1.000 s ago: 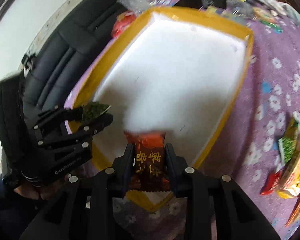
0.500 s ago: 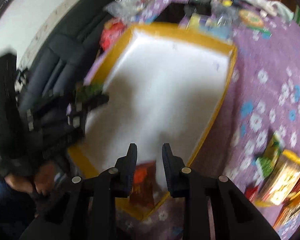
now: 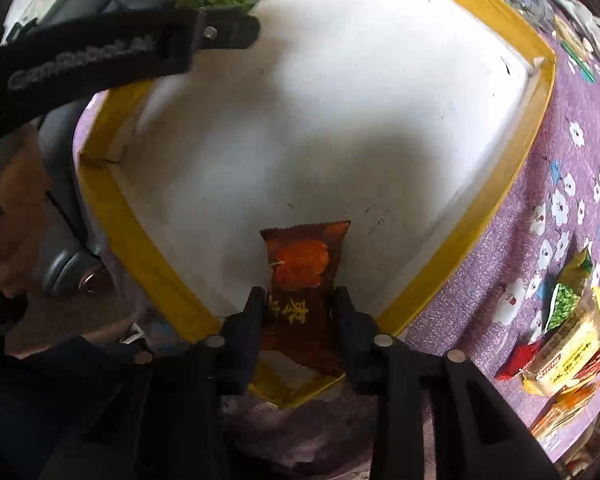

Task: Organize snacks
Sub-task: 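Carry both held snacks over the white tray with both grippers, then lower and release the pea bag and pastry packet into the tray, then move both grippers back to the snack pile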

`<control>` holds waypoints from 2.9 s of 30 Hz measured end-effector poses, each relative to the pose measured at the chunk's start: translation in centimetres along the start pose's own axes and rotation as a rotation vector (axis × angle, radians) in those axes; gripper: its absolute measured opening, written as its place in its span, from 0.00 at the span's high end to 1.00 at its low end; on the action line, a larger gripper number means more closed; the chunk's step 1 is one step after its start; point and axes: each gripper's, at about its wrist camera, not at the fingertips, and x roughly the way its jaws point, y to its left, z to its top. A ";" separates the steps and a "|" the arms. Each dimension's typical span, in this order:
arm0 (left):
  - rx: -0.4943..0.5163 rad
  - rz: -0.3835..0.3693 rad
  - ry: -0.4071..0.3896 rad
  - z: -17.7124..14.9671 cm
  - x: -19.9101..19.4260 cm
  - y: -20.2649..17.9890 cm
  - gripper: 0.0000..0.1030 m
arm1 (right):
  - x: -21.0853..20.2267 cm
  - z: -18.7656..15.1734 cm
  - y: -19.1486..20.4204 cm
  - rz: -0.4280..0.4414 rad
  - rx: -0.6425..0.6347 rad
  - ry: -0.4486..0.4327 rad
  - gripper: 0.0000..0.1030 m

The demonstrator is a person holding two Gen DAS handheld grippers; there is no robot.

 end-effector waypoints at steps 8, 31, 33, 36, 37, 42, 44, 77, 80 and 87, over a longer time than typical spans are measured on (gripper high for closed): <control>0.028 0.017 -0.018 3.1 0.7 -0.6 0.55 | -5.2 3.6 -5.9 0.038 0.193 -0.221 0.69; 0.048 0.089 -0.045 9.4 9.0 -2.3 0.55 | -2.2 13.1 -13.3 0.056 0.407 -0.368 0.68; 0.048 0.090 -0.053 9.5 9.1 -2.3 0.55 | -2.0 13.2 -13.4 0.055 0.408 -0.365 0.68; 0.054 0.097 -0.061 9.5 9.1 -2.4 0.54 | -1.9 13.1 -13.6 0.035 0.414 -0.363 0.68; 0.056 0.102 -0.065 9.5 9.1 -2.5 0.53 | -1.7 13.4 -13.5 0.027 0.414 -0.361 0.68; 0.040 0.106 -0.069 9.6 9.2 -2.1 0.46 | -1.6 13.6 -13.5 0.022 0.404 -0.356 0.67; 0.038 0.109 -0.069 9.6 9.2 -2.0 0.44 | -1.6 13.8 -13.5 0.023 0.398 -0.355 0.66; 0.149 0.094 -0.153 4.3 1.6 -7.0 0.34 | -9.4 -2.6 -17.7 -0.009 0.570 -0.647 0.16; 0.185 0.066 -0.157 3.0 0.3 -8.9 0.35 | -9.2 -6.4 -18.3 -0.017 0.591 -0.648 0.10; 0.274 -0.034 -0.138 0.4 -1.6 -14.2 0.35 | -9.4 -18.4 -19.5 -0.146 0.740 -0.715 0.08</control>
